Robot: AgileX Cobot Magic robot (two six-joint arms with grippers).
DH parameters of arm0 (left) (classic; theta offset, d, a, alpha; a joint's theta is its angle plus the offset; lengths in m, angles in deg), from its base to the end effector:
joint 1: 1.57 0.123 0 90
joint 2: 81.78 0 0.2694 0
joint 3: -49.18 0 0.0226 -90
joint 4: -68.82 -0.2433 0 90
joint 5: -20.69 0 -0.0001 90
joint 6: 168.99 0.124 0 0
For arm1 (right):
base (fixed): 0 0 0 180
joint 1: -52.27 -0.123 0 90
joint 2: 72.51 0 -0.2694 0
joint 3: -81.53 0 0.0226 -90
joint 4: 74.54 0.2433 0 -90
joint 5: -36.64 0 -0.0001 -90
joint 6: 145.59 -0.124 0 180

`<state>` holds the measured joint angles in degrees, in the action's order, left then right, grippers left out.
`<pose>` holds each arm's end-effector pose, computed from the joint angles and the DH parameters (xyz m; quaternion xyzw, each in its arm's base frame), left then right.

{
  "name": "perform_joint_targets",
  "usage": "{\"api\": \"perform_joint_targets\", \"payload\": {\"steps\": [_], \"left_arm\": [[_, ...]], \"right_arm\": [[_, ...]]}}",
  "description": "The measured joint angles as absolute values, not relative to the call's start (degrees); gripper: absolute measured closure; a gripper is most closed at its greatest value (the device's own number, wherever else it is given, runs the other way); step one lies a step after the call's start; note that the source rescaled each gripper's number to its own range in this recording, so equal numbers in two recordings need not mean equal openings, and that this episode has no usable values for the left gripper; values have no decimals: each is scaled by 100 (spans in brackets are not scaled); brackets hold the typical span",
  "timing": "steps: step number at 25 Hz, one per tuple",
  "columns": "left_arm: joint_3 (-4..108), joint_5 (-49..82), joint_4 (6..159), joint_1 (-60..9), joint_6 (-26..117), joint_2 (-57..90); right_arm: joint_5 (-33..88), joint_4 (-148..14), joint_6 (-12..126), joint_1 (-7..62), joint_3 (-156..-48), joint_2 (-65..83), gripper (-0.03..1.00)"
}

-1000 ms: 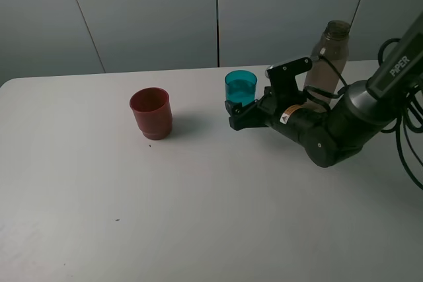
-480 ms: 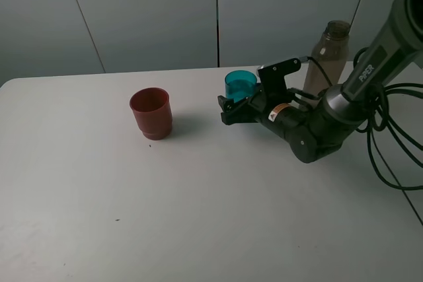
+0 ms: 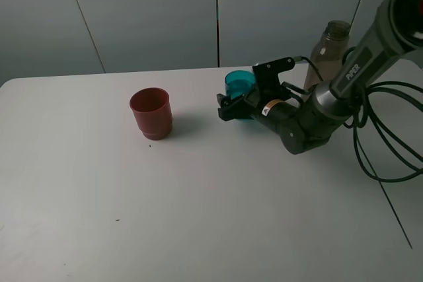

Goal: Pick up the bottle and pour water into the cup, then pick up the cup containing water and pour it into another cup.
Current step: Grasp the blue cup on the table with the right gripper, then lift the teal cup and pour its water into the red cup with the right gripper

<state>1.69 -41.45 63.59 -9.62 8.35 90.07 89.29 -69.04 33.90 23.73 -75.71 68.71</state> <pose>0.0319 0.0056 0.2597 0.0376 0.8545 -0.0028 0.5181 0.3681 0.1895 0.0188 -0.1556 0.8113 0.1267 0.5492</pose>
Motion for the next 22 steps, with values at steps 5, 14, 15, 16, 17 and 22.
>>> {"api": "perform_joint_targets", "payload": {"steps": [5,14,15,16,17,22], "left_arm": [[169,-4145,6359,-962,835,9007],[169,-4145,6359,-962,835,9007],[169,-4145,6359,-962,835,9007],[169,-4145,6359,-962,835,9007],[169,-4145,6359,-962,835,9007],[169,-4145,6359,-962,835,9007]], "right_arm": [[8810,-6904,3390,2373,-7754,6964,-2],[8392,-6863,3401,2373,-7924,7022,72],[8381,-6797,3401,2373,-7924,7022,94],[8377,-6773,3401,2373,-7929,7022,92],[8366,-6772,3401,2373,-7929,7022,92],[8337,-6772,3489,2373,-7938,7022,92]]}}
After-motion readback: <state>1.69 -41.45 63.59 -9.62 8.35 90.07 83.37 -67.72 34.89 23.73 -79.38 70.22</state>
